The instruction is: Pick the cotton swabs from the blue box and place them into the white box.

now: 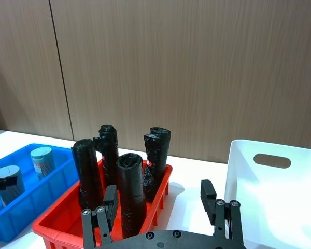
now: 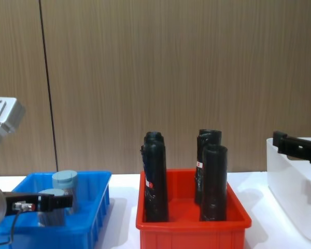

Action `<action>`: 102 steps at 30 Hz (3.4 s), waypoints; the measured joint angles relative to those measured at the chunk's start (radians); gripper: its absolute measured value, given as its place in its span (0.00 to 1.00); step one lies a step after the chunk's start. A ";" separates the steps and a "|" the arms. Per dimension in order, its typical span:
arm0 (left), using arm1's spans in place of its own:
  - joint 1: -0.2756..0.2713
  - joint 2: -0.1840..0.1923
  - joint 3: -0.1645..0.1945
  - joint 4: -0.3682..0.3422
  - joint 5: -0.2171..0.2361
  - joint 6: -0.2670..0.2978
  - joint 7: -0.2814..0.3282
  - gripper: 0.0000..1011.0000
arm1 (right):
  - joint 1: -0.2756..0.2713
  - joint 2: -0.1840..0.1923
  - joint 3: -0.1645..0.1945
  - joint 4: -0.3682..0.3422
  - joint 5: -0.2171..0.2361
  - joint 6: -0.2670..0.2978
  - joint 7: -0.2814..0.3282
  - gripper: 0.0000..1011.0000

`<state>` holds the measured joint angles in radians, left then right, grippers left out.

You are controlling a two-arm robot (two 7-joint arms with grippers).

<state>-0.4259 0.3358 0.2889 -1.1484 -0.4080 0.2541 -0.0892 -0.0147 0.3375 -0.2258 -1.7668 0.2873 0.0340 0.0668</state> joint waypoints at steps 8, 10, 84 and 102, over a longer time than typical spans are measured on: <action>-0.014 -0.007 0.001 0.032 0.008 -0.006 -0.021 0.94 | 0.000 0.000 0.000 0.000 0.000 0.000 0.000 0.99; -0.015 -0.008 0.002 0.034 0.011 -0.007 -0.023 0.89 | 0.000 0.000 0.000 0.000 0.000 0.000 0.000 0.99; -0.160 -0.052 0.044 -0.167 0.123 0.083 -0.560 0.66 | 0.000 0.000 0.000 0.000 0.000 0.000 0.000 0.99; -0.285 -0.120 0.082 -0.046 0.147 0.100 -0.729 0.66 | 0.000 0.000 0.000 0.000 0.000 0.000 0.000 0.99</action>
<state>-0.7110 0.2159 0.3713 -1.1945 -0.2607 0.3539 -0.8187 -0.0146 0.3374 -0.2258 -1.7668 0.2873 0.0340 0.0668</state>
